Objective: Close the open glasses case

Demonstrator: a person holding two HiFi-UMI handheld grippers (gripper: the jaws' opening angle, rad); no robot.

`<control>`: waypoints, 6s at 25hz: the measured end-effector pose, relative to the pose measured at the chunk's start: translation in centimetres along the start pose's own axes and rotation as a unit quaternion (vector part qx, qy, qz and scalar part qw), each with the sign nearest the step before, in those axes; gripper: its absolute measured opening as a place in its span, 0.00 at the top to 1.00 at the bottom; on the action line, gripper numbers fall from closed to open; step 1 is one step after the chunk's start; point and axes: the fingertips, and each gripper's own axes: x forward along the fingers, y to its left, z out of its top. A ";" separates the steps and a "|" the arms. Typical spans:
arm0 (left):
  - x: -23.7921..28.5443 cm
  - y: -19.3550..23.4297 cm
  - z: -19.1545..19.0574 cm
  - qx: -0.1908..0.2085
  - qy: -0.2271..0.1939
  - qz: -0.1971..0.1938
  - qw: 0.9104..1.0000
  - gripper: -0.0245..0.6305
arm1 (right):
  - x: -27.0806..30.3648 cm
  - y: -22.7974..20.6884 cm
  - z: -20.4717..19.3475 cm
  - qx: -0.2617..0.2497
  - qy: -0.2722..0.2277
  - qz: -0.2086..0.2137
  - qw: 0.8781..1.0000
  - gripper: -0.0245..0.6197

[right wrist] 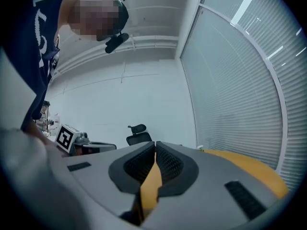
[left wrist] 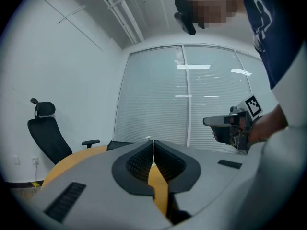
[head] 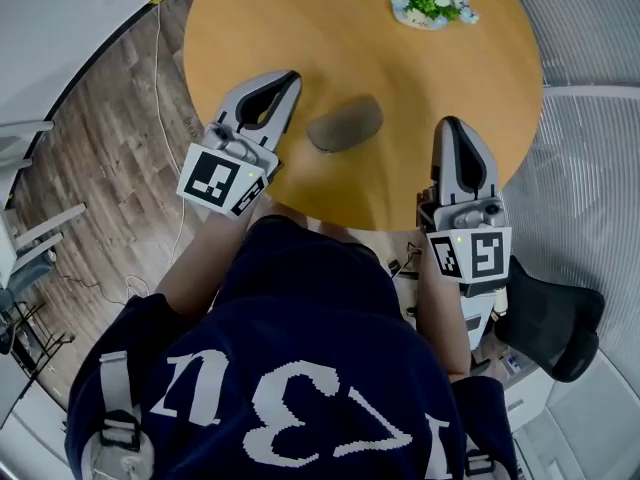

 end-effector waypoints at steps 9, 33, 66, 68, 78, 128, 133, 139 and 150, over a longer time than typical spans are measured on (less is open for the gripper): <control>-0.1 -0.5 -5.0 -0.024 0.050 -0.037 0.998 0.94 | 0.4 3.5 -11.6 0.045 0.136 0.087 0.986 0.90; 2.7 -7.1 -22.2 -0.065 0.303 -0.201 0.929 0.62 | 2.4 5.5 -26.8 0.019 0.337 0.109 0.935 0.78; 6.4 -6.8 -22.9 -0.177 0.323 -0.144 0.919 0.53 | -0.1 7.6 -29.1 0.064 0.363 0.135 0.920 0.69; 6.4 -6.6 -22.9 -0.194 0.325 -0.143 0.914 0.53 | 0.6 7.4 -29.0 0.078 0.355 0.132 0.922 0.69; 6.6 -5.9 -22.8 -0.273 0.324 -0.142 0.895 0.54 | 1.2 7.1 -28.0 0.116 0.357 0.148 0.915 0.86; 6.7 -7.3 -23.2 -0.141 0.313 -0.115 0.932 0.54 | 0.8 6.0 -30.1 0.089 0.412 0.230 0.877 0.80; 6.7 -7.4 -23.0 -0.137 0.312 -0.113 0.933 0.54 | 0.4 6.0 -29.2 0.089 0.404 0.228 0.882 0.92; 6.7 -7.4 -23.0 -0.133 0.311 -0.110 0.935 0.54 | 0.5 6.4 -29.1 0.123 0.396 0.220 0.883 0.87; 6.7 -7.6 -23.1 -0.131 0.311 -0.107 0.935 0.54 | 0.2 6.0 -29.1 0.086 0.392 0.179 0.898 0.92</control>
